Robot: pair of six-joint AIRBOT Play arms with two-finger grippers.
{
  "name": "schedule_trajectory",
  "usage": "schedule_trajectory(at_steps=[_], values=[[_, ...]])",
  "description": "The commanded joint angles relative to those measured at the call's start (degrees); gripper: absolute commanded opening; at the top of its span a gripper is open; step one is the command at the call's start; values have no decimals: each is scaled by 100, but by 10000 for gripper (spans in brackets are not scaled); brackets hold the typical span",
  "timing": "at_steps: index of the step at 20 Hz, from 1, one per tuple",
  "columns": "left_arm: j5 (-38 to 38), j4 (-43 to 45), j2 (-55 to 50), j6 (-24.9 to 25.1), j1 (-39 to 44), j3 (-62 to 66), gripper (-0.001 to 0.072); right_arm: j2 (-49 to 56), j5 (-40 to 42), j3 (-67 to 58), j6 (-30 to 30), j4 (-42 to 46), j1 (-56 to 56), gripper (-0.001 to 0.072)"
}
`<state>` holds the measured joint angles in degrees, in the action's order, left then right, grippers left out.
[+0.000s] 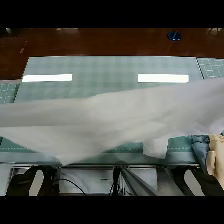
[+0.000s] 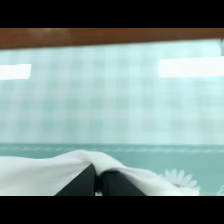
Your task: Fold the shirts.
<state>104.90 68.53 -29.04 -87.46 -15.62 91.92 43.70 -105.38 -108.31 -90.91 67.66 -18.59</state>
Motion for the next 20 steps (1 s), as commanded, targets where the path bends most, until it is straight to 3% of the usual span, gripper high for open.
schedule_trajectory(at_steps=[1,6,10,16,20], values=[[-232,-190,9,133,22,-925,26,116,-24,1080,179,-111,20,27],[-2192,-243,-452,153,31,-2485,25,1401,1646,1628,376,-439,26,27],[-4052,-601,-1757,634,107,-2608,27,2682,2732,1628,723,-857,26,27],[-4988,-1224,-3989,1471,699,-2590,27,4068,3976,1628,1541,-682,697,28],[-5952,-1217,-4590,1672,813,-2590,27,4505,5390,1628,1578,387,1143,28]])
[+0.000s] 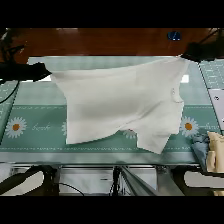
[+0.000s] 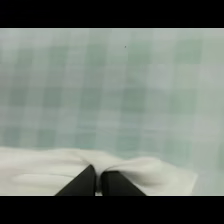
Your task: Fold the shirts.
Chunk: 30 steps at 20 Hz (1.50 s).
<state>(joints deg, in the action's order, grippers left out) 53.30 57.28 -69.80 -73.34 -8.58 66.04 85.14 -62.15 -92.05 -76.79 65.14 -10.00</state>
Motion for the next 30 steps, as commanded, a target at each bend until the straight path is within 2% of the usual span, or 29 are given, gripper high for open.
schedule_trajectory(at_steps=[1,4,7,9,11,14,16,18,22,27,28,30], values=[[-999,-94,-595,393,111,-2,27,457,1300,2,166,833,348,28],[-1285,-96,-844,586,168,-2,27,793,1320,4,155,868,415,28],[-1255,-76,-1200,640,319,-9,27,1161,1019,4,96,863,411,28],[-1187,-74,-1438,927,437,-9,27,1355,831,4,94,876,411,28],[-1019,-72,-1521,973,466,-7,27,1370,588,2,107,973,411,28],[-52,361,-1255,929,291,11,27,1012,-431,2,74,1375,323,28],[1058,553,-1172,358,173,4,26,831,-1456,4,-275,1641,240,28],[1491,597,-1172,208,232,-103,27,833,-1764,4,-509,1622,190,28],[1010,595,-1377,-157,485,-385,27,1204,-1904,4,-619,1578,387,28],[868,590,-1644,-125,503,-376,33,1764,-1996,4,-719,1504,581,30],[935,586,-1617,-68,496,-363,85,1803,-2035,4,-717,1475,577,47],[1366,601,-1587,70,389,-144,388,1709,-2111,2,-455,1679,577,244]])
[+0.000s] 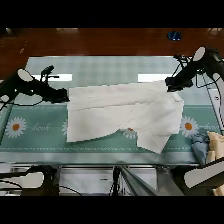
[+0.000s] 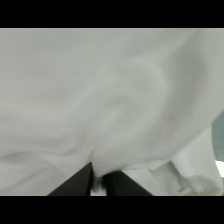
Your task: Fold the shirts.
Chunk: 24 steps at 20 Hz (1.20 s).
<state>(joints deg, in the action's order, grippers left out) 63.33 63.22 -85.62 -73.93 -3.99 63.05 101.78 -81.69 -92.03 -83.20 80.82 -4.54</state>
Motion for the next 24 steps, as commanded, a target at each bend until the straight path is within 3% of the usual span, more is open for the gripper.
schedule_trajectory(at_steps=[1,4,5,6,9,14,19,24], values=[[621,-4,59,205,-212,328,464,-103,-232,0,389,262,31,338],[1355,0,533,599,-820,455,474,-656,-358,2,457,514,-140,495],[1674,-22,691,597,-1045,330,572,-767,-568,2,457,516,-273,553],[1982,-31,857,597,-1252,85,692,-839,-787,52,455,490,-428,553],[2146,-485,1508,752,-1676,-1220,692,-1281,-824,977,560,11,-988,553],[1845,-568,1954,922,-1740,-2992,693,-2455,55,2959,892,-466,-1812,548],[1237,-675,1867,866,-1633,-3198,692,-3095,199,3711,988,-721,-2260,546],[942,-699,1158,697,-734,-3198,692,-3370,199,3753,988,-737,-2262,546]])
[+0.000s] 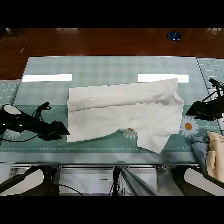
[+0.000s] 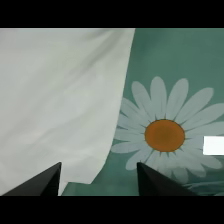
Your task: Fold the shirts.
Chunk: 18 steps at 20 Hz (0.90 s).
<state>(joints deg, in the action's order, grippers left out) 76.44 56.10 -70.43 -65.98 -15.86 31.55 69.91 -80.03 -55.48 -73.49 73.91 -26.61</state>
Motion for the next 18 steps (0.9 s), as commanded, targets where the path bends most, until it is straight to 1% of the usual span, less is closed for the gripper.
schedule_trajectory(at_steps=[1,2,3,4,5,8,9,10,12,14,15,18], values=[[-474,-63,-514,-98,656,-48,692,-227,33,98,15,-46,-55,546],[-643,-199,-634,-140,828,-48,670,-273,31,98,13,-46,-55,546],[-876,-374,-726,-212,979,-46,517,-321,11,98,13,-35,-55,546],[-1088,-551,-769,-223,1071,-48,156,-376,-11,98,13,-4,-55,546],[-1193,-695,-778,-219,1115,-46,32,-433,-59,98,11,39,-55,546],[-1224,-745,-754,-149,1113,-46,30,-538,-199,101,-59,334,-59,557],[-1182,-752,-748,-120,1113,-46,30,-538,-199,160,-103,393,-129,607],[-1156,-748,-748,-107,1113,-46,30,-538,-199,306,-109,343,-278,607],[-1141,-754,-748,-63,1113,-46,30,-538,-203,758,-85,-66,-636,607],[-1141,-754,-748,-46,1113,-46,30,-538,-186,1268,96,-597,-831,607],[-1141,-752,-748,-46,1113,-46,29,-538,-127,1495,131,-680,-831,607],[-1137,-754,-748,-46,1113,-46,30,-538,540,2098,199,-1040,-815,594]])
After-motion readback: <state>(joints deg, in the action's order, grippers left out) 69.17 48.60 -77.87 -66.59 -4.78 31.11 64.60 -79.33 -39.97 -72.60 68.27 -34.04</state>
